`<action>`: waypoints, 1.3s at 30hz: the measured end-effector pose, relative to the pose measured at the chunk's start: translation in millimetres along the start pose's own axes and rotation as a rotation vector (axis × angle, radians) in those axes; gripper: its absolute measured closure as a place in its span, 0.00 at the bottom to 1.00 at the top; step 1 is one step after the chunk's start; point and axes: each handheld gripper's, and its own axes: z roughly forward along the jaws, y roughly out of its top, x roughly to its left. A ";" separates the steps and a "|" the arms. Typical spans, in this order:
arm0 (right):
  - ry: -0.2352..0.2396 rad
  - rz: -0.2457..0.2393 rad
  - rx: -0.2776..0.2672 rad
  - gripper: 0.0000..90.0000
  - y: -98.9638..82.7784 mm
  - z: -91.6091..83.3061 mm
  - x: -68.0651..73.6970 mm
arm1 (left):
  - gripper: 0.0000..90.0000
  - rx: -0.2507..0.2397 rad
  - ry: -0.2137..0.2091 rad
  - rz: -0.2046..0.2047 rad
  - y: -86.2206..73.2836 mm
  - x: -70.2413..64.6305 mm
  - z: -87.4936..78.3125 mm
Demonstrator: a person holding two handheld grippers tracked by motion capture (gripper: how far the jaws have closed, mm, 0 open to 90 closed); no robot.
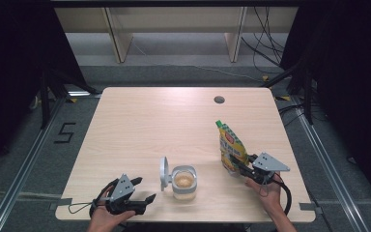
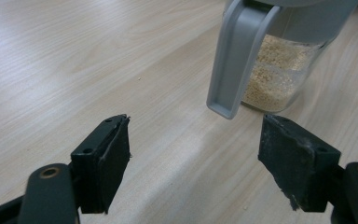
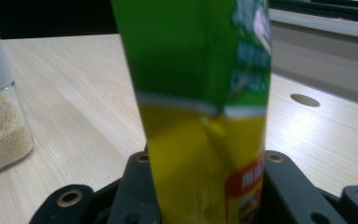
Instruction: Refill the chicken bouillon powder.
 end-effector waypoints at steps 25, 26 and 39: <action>0.013 0.163 0.037 0.59 1.5 -18.6 -2.0 | 0.27 -0.006 -0.001 0.003 -0.3 2.5 -0.2; 0.013 0.163 0.037 0.59 1.5 -18.6 -2.0 | 0.27 -0.006 -0.001 0.003 -0.3 2.5 -0.2; -0.124 0.182 0.143 0.39 16.6 -54.5 22.9 | 0.27 -0.023 0.004 -0.020 -0.6 4.4 -1.1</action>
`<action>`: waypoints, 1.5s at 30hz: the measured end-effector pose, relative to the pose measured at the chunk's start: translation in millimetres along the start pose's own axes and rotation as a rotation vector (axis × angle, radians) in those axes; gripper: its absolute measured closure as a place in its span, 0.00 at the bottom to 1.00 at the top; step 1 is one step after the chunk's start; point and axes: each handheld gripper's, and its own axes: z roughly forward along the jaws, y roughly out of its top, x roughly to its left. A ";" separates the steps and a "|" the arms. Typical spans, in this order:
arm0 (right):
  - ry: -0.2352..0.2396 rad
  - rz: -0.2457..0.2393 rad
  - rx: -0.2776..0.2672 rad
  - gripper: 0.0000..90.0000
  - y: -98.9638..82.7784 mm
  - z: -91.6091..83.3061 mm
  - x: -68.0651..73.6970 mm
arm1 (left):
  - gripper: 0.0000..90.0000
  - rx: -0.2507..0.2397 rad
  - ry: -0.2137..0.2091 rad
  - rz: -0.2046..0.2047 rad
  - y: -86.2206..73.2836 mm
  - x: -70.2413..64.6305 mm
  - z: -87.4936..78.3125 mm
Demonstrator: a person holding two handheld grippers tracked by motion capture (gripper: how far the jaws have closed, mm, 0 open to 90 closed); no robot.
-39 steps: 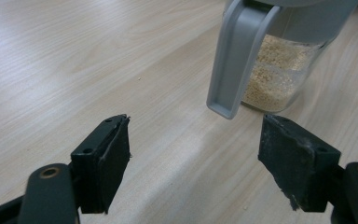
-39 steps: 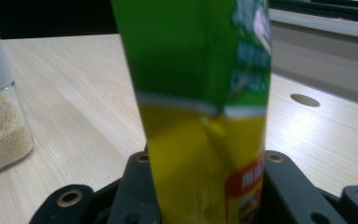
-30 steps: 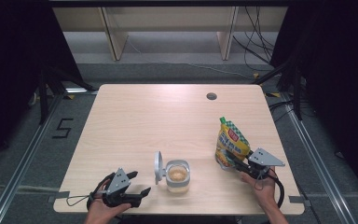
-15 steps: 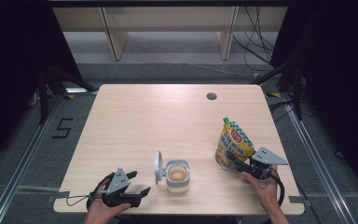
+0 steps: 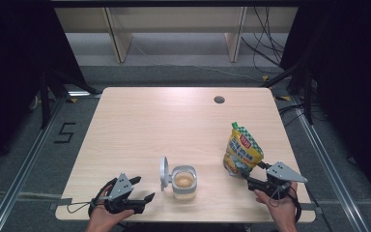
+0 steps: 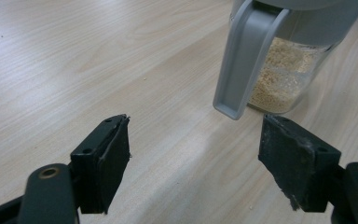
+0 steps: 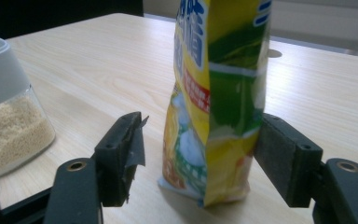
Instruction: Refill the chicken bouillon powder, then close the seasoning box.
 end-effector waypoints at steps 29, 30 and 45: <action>0.029 -0.046 0.166 0.24 -15.4 -32.8 36.7 | 0.27 0.012 0.001 0.015 1.4 2.2 1.7; 0.029 -0.046 0.166 0.24 -15.4 -32.8 36.7 | 0.27 0.012 0.001 0.015 1.4 2.2 1.7; 0.088 -0.132 0.215 0.24 -19.0 -31.4 48.4 | 0.50 0.019 0.002 0.019 1.4 8.9 -5.5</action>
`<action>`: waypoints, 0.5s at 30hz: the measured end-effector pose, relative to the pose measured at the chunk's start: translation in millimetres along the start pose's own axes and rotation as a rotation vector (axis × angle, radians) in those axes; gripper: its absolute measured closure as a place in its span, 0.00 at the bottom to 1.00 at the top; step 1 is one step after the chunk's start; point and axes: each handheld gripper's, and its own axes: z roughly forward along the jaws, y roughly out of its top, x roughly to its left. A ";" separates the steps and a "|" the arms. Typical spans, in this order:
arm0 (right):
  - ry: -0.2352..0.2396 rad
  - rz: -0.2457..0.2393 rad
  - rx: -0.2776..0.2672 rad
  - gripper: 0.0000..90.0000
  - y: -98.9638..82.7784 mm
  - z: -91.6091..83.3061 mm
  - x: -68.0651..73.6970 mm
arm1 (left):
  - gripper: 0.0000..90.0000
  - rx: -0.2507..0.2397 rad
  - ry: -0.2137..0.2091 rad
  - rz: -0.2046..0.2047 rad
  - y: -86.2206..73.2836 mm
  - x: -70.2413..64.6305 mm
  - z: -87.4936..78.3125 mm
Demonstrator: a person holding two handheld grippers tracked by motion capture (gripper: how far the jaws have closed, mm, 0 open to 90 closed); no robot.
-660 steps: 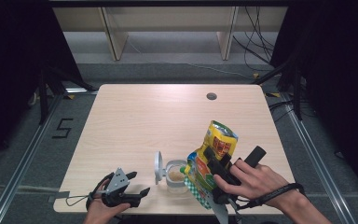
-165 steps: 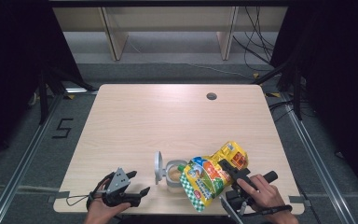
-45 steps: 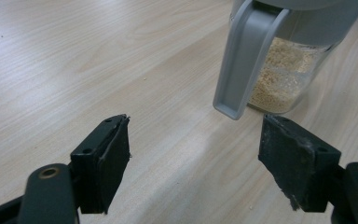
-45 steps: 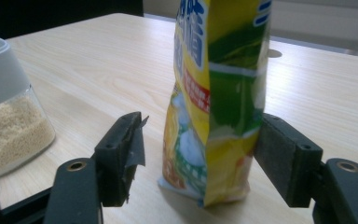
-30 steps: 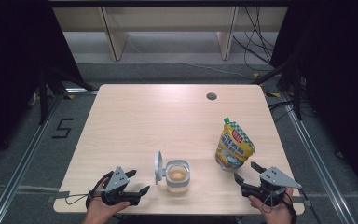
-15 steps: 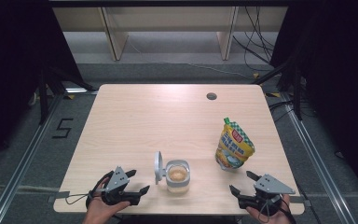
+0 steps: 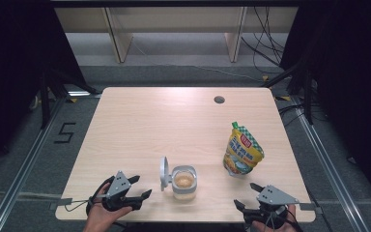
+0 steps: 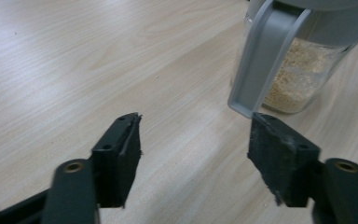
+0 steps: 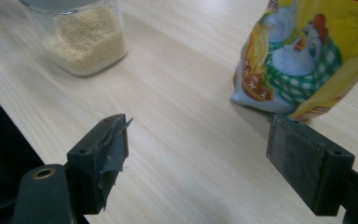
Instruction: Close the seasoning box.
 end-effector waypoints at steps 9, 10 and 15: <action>-0.002 -0.024 -0.002 0.26 1.5 0.9 3.5 | 0.94 -0.087 -0.072 0.011 4.8 -3.0 -8.0; -0.002 -0.023 -0.005 0.26 1.7 1.2 3.6 | 0.94 -0.098 -0.059 0.031 6.5 -3.7 -9.0; 0.023 -0.005 0.004 0.26 1.2 1.8 2.4 | 0.99 -0.096 -0.095 0.029 14.2 -12.5 -11.9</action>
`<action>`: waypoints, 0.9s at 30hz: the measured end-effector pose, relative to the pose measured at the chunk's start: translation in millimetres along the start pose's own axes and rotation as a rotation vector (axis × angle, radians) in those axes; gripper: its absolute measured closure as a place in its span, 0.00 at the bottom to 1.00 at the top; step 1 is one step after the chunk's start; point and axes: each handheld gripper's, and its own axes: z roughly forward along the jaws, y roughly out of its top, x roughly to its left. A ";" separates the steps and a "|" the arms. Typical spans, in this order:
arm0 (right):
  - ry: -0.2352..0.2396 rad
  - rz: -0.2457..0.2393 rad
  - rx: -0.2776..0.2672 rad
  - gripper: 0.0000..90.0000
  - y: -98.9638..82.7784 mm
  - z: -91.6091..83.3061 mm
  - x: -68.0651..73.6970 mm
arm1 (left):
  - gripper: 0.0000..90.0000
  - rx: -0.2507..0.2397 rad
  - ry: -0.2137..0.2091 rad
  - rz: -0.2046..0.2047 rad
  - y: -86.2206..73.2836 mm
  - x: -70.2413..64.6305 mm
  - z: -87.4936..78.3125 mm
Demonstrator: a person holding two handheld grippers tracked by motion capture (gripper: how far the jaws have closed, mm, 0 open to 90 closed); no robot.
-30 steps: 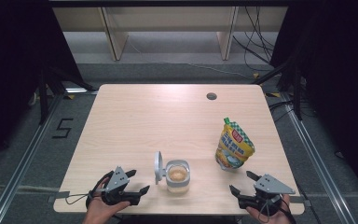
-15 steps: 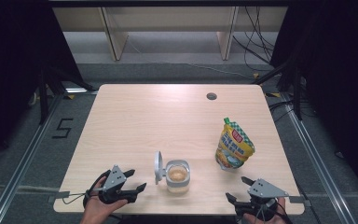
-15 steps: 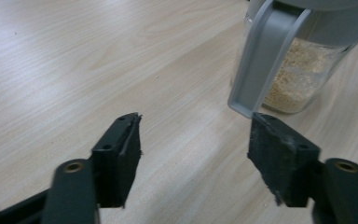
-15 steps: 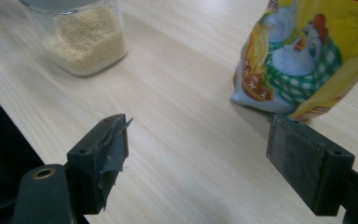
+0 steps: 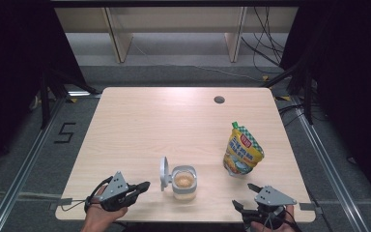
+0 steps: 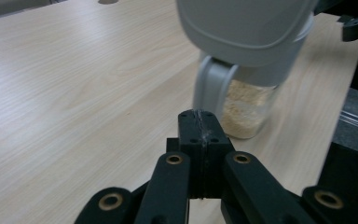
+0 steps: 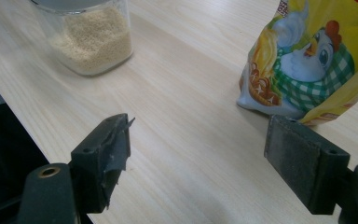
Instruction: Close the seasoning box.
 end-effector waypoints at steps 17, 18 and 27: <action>-0.024 -0.010 0.000 0.27 -0.2 0.2 -1.2 | 0.99 -0.023 -0.030 0.032 30.0 -8.2 4.1; -0.026 -0.015 -0.002 0.27 -0.3 0.3 -1.4 | 0.99 -0.018 -0.024 0.024 31.8 -9.1 3.1; -0.028 0.001 0.008 0.27 -0.7 0.0 -0.9 | 0.99 -0.034 -0.043 0.077 46.7 -10.7 3.1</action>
